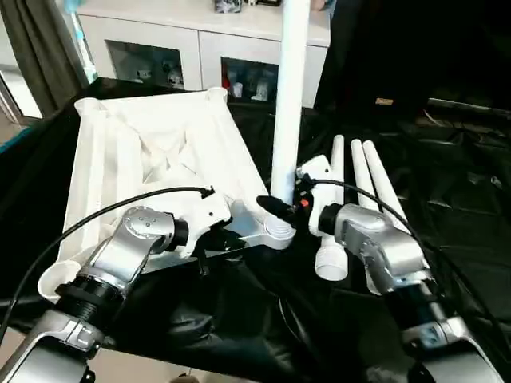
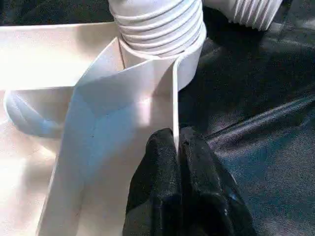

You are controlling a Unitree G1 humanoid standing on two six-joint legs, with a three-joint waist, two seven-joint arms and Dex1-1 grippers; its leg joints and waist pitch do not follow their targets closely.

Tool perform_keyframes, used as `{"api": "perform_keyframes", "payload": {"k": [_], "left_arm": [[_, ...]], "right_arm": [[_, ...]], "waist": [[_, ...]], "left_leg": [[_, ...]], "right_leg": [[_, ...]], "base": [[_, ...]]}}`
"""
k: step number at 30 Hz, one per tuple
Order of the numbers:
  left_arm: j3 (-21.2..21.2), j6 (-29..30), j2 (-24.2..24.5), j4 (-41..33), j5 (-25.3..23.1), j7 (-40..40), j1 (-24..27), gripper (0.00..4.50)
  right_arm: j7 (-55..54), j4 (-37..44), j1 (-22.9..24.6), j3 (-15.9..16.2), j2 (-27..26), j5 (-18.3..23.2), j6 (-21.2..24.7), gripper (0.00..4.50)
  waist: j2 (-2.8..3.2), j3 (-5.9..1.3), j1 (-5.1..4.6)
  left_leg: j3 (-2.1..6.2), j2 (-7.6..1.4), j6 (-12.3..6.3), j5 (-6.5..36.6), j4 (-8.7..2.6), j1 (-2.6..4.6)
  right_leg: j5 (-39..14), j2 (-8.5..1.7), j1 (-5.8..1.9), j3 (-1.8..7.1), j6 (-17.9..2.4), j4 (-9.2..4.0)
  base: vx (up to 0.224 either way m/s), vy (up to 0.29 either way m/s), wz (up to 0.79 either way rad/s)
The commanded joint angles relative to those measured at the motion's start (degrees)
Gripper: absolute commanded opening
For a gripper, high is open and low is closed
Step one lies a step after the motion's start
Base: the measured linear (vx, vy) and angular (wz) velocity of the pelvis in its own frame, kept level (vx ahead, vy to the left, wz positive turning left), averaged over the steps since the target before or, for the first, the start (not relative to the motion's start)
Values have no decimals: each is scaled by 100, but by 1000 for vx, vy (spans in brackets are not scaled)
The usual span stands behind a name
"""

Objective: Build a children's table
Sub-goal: Insert table leg to table base

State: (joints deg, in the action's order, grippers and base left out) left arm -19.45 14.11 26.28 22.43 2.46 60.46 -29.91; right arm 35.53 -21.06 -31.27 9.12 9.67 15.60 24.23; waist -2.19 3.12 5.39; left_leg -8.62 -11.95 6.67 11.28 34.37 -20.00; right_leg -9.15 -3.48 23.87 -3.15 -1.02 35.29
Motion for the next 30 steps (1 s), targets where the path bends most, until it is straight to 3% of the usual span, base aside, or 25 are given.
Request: {"api": "perform_keyframes", "payload": {"k": [1,6,11,14,15,18,20,21,22,23,24,25,28,30], "left_arm": [[37,-174,-248,15,132,-12,-20,0],[53,-185,-243,52,83,-50,-36,0],[65,-183,-235,57,74,-53,-35,0],[89,-205,-211,97,34,-40,-53,0],[96,-211,-212,108,25,-35,-59,0],[125,-281,-220,226,-20,-49,-125,0],[130,-301,-233,276,-34,-62,-154,0],[133,-316,-247,323,-45,-71,-183,0],[133,-316,-247,323,-45,-71,-183,0],[133,-336,-271,370,-70,-79,-212,0],[133,-343,-281,388,-78,-80,-223,0],[133,-364,-299,426,-97,-82,-244,0],[133,-381,-303,461,-103,-78,-263,0],[129,-408,-305,500,-115,-76,-280,0]], "right_arm": [[27,-259,-68,-158,-70,61,-88,191],[131,-593,-2,-503,-189,358,-194,191],[159,-705,142,-665,-209,475,-275,191],[183,-773,466,-827,-262,534,-532,191],[188,-796,519,-844,-272,522,-604,191],[104,-955,677,-835,-340,350,-1039,191],[60,-1010,742,-844,-382,316,-1211,191],[16,-1068,812,-870,-435,303,-1378,191],[16,-1068,812,-870,-435,303,-1378,191],[-48,-1154,916,-924,-504,279,-1662,191],[-65,-1183,959,-939,-527,264,-1779,191],[-86,-1224,1046,-943,-560,209,-2027,191],[-41,-1199,1119,-863,-557,126,-2194,191],[-7,-1189,1161,-778,-540,34,-2336,191]], "waist": [[23,-375,-9],[19,-371,-17],[29,-376,-11],[70,-377,9],[57,-378,5],[140,-375,14],[106,-371,1],[137,-369,10],[136,-368,10],[149,-372,8],[198,-371,19],[207,-367,11],[197,-369,11],[227,-373,16]], "left_leg": [[-66,-53,97,982,-446,-22],[-63,-62,63,1103,-451,-11],[-67,-62,40,1035,-450,-17],[-63,-58,45,1090,-453,-11],[-65,-65,33,1086,-458,-15],[-55,-55,49,1225,-463,-12],[-57,-49,49,1285,-469,-17],[-60,-56,46,1389,-469,7],[-55,-57,45,1423,-473,11],[-45,-58,50,1466,-484,-3],[-41,-63,61,1519,-485,13],[-36,-63,65,1597,-491,17],[-25,-62,36,1696,-508,12],[-20,-65,34,1725,-511,15]], "right_leg": [[-1663,-380,-338,241,-843,-397],[-1838,-395,-326,239,-857,-419],[-1651,-390,-335,238,-925,-405],[-1660,-388,-332,235,-925,-409],[-1641,-389,-331,233,-934,-412],[-1778,-392,-321,230,-924,-434],[-1901,-384,-326,229,-888,-454],[-2068,-394,-294,234,-850,-485],[-2110,-391,-293,230,-843,-486],[-2160,-390,-308,225,-830,-493],[-2186,-395,-287,226,-830,-493],[-2201,-392,-284,225,-839,-503],[-2260,-381,-298,218,-825,-511],[-2212,-383,-297,221,-848,-509]], "base": [[0,0,0],[0,0,0],[0,0,0],[0,0,0],[0,0,0],[0,0,0],[0,0,0],[0,0,0],[0,0,0],[0,0,0],[0,0,0],[0,0,0],[0,0,0],[0,0,0]]}}
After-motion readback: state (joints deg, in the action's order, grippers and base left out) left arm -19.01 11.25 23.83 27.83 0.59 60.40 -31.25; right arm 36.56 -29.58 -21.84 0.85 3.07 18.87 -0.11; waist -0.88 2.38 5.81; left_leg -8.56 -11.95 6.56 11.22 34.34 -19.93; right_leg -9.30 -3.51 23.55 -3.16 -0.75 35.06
